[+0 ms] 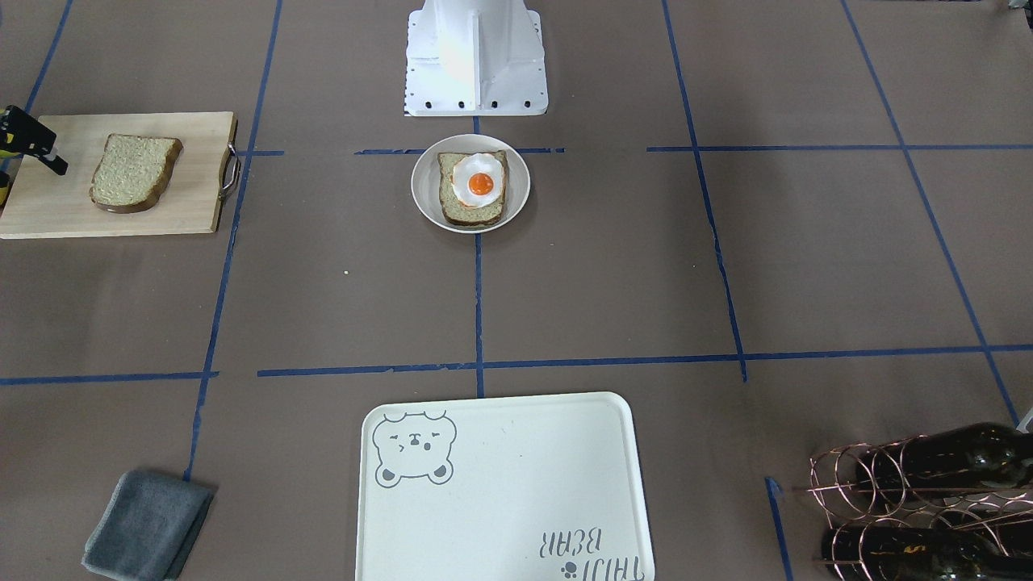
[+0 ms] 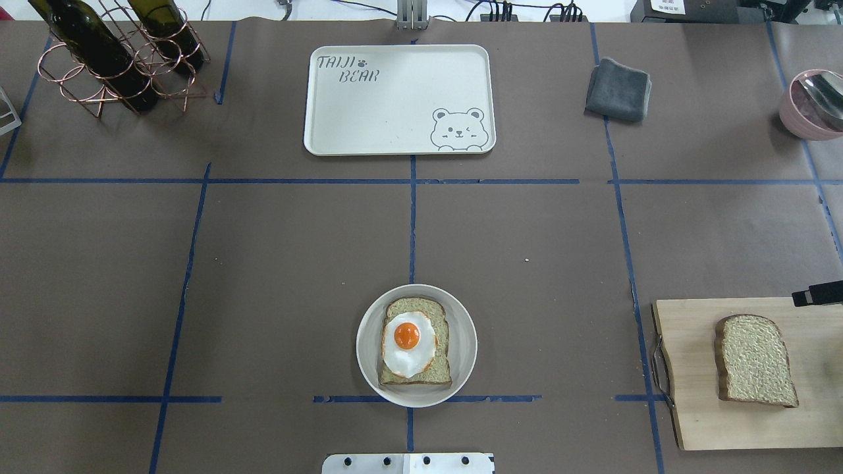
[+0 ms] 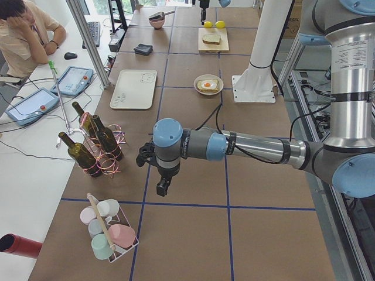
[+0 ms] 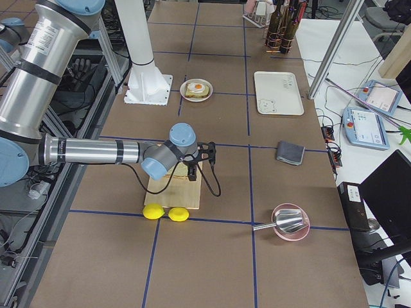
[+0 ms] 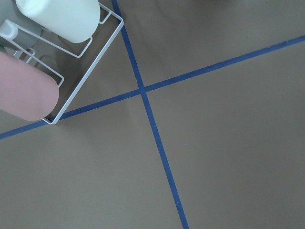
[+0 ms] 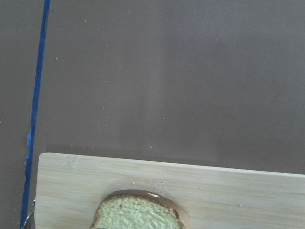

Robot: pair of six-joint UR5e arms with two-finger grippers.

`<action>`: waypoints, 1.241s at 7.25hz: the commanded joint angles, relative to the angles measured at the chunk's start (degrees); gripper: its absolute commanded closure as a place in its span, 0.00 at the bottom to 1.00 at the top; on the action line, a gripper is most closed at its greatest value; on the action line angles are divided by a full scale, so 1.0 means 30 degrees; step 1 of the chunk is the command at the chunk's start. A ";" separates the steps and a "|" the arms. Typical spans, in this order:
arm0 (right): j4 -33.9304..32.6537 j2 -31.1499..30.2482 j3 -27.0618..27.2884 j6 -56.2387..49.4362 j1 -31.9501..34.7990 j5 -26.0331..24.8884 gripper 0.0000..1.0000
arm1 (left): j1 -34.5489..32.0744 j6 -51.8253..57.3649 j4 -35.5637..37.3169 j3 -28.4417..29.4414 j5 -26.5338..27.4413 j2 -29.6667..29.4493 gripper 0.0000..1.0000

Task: Make sandwich and place on tray
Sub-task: 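Lower the right gripper to the bread slice on the wooden board and grasp its edge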

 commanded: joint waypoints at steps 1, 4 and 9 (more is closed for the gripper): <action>0.3427 -0.0299 -0.1595 0.1926 -0.1559 -0.0653 0.20 | 0.0001 0.0000 0.0010 -0.0006 -0.0004 0.0000 0.00; 0.3466 -0.0270 -0.1895 0.2362 -0.3107 -0.1586 0.34 | 0.0001 -0.0029 0.0010 -0.0006 -0.0004 0.0000 0.00; 0.3495 -0.0386 -0.1925 0.2747 -0.4256 -0.1708 0.44 | 0.0001 -0.0029 0.0010 -0.0006 -0.0034 -0.0059 0.00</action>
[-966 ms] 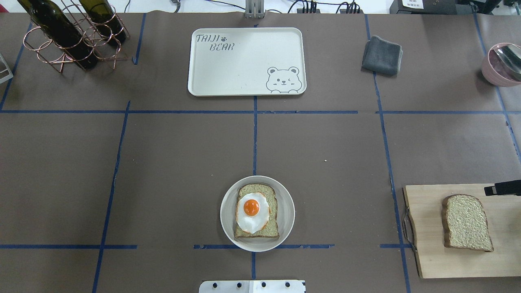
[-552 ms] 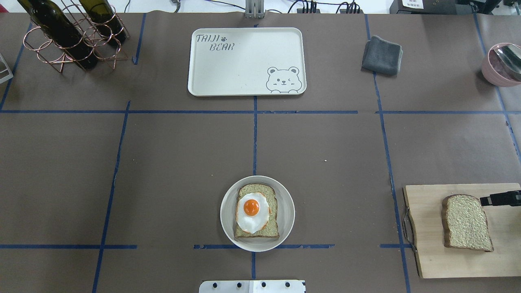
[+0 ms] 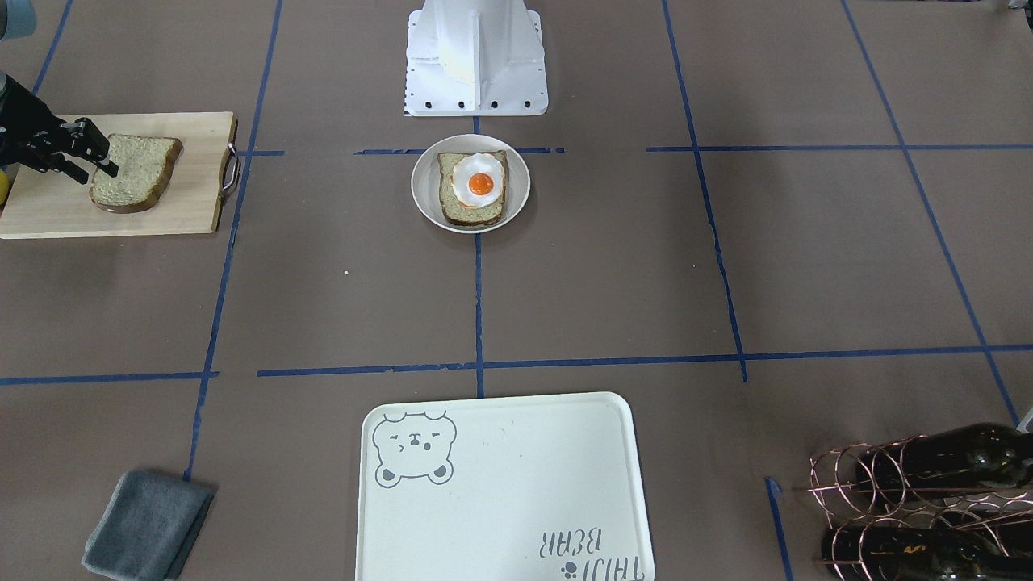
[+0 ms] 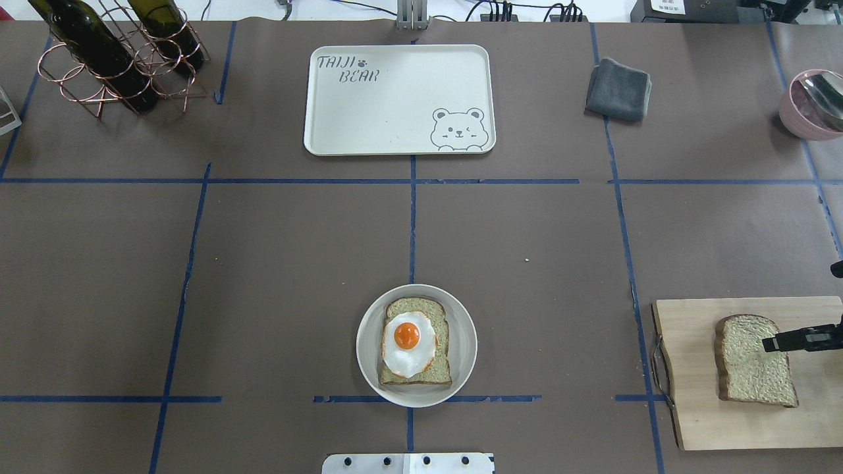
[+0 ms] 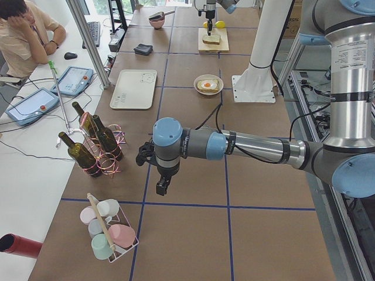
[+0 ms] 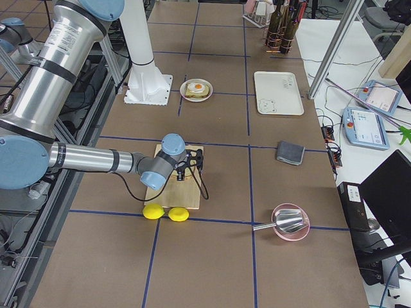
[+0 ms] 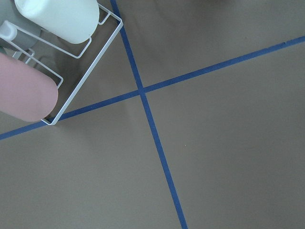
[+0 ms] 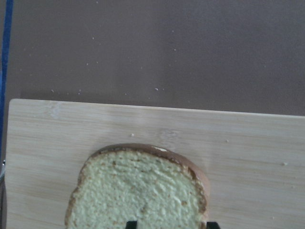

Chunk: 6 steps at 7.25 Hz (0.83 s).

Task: Make sandwich and place on tray
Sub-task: 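Lower the right gripper to the bread slice on the wooden board and grasp its edge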

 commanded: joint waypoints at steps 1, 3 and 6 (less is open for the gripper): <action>0.0004 -0.0269 -0.0022 0.0008 -0.0161 -0.0006 0.45 | 0.0000 0.0029 0.0000 0.0024 0.0000 -0.0003 0.00; -0.0025 -0.0300 -0.0051 0.0008 -0.0220 -0.0035 0.50 | 0.0000 0.0029 0.0000 0.0024 0.0000 -0.0003 0.00; -0.0025 -0.0270 -0.0256 0.0008 -0.0747 -0.0445 0.49 | 0.0000 0.0029 0.0000 0.0054 0.0000 -0.0003 0.00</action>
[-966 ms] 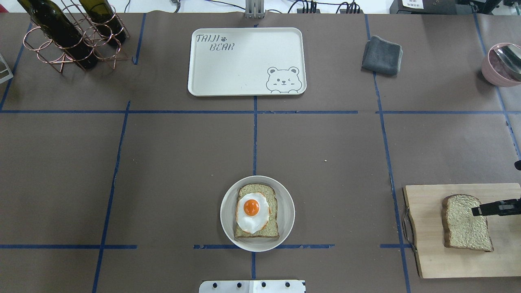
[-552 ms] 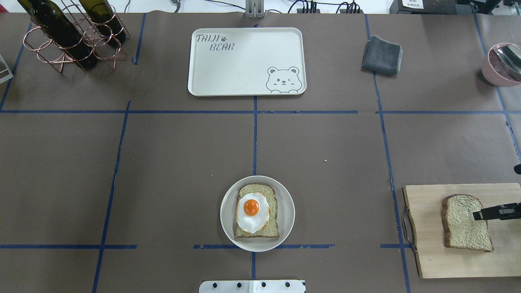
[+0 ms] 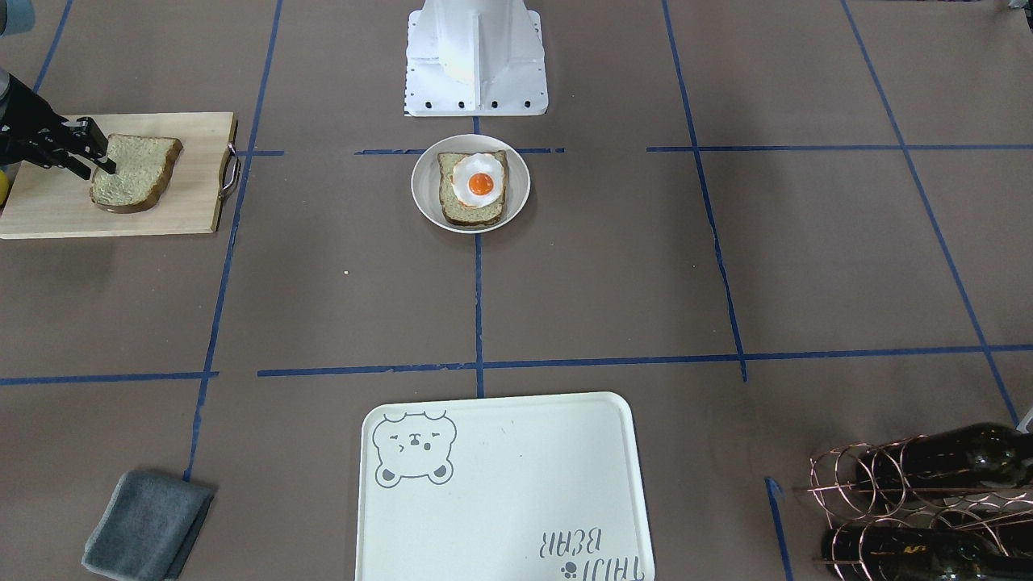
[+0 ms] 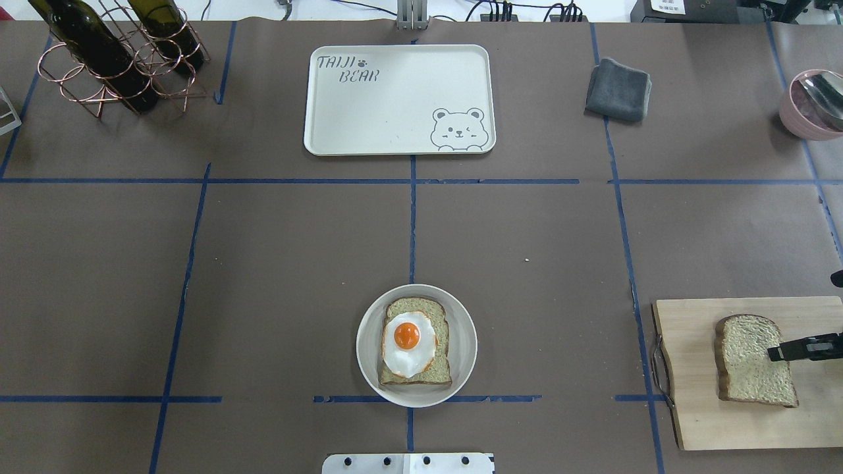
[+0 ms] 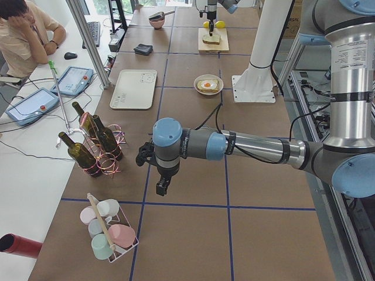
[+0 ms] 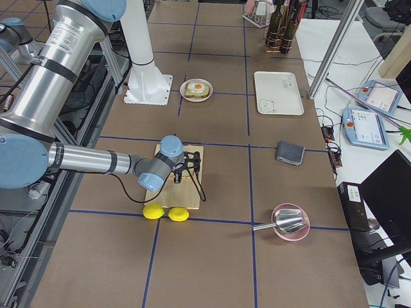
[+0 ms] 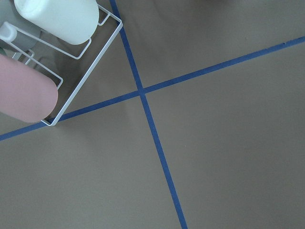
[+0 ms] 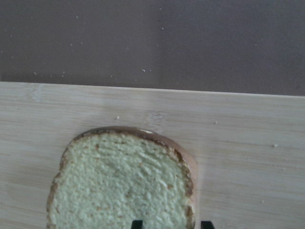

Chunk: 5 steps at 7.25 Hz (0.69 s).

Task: Make sandwich and place on tray
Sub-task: 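Lower the right gripper to the bread slice on the wooden board and grasp its edge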

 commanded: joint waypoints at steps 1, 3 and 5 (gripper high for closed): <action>-0.0013 0.0004 -0.0071 0.0000 -0.0198 -0.0153 0.50 | 0.0000 0.0000 0.0000 0.0010 0.0000 0.0000 0.00; 0.0016 0.0063 -0.0071 0.0000 -0.0198 -0.0153 1.00 | 0.0000 0.0000 0.0000 0.0010 0.0000 0.0000 0.00; 0.0016 0.0063 -0.0071 0.0000 -0.0198 -0.0153 1.00 | 0.0000 0.0000 0.0000 0.0010 0.0000 0.0000 0.00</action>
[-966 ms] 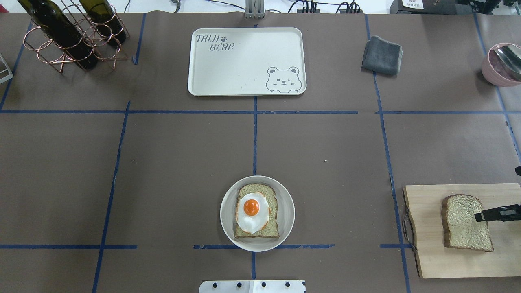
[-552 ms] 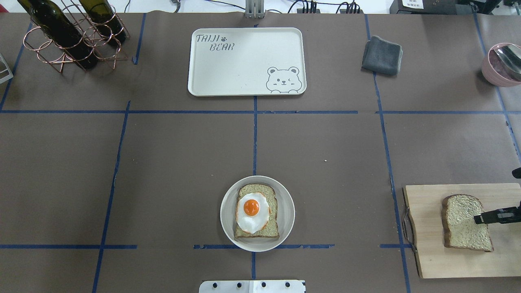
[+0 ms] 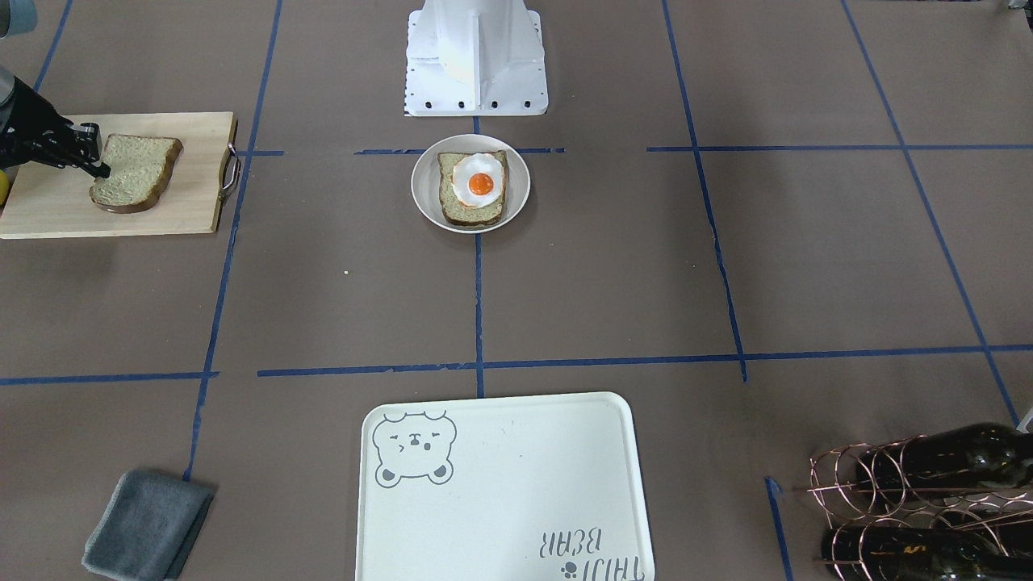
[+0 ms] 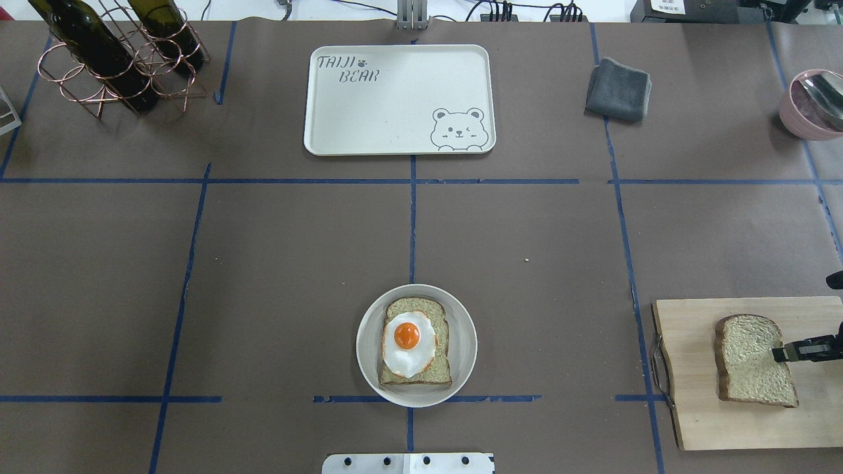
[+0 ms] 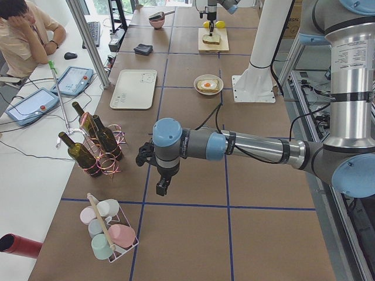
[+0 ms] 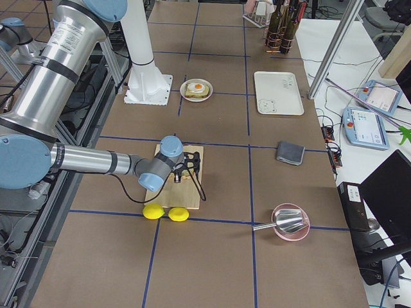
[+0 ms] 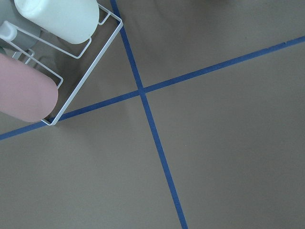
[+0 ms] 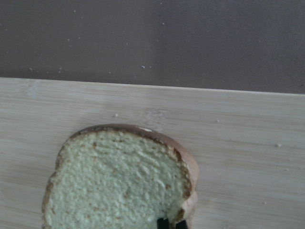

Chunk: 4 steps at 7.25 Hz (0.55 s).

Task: Make sandwich and place on tray
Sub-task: 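Lower the right gripper to the bread slice on the wooden board and grasp its edge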

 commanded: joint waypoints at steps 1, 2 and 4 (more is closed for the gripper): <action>0.0002 0.0008 0.0087 -0.0029 0.0027 0.0057 1.00 | 0.0000 -0.0001 0.0000 0.0000 0.0000 0.0000 0.00; 0.0060 0.0037 0.0378 -0.0030 0.0085 0.0261 1.00 | 0.0000 -0.0001 0.0000 -0.0029 0.0000 0.0000 0.00; 0.0178 0.0212 0.1835 0.0522 0.0116 0.0555 1.00 | 0.0000 -0.0001 0.0000 0.0000 0.0000 0.0000 0.00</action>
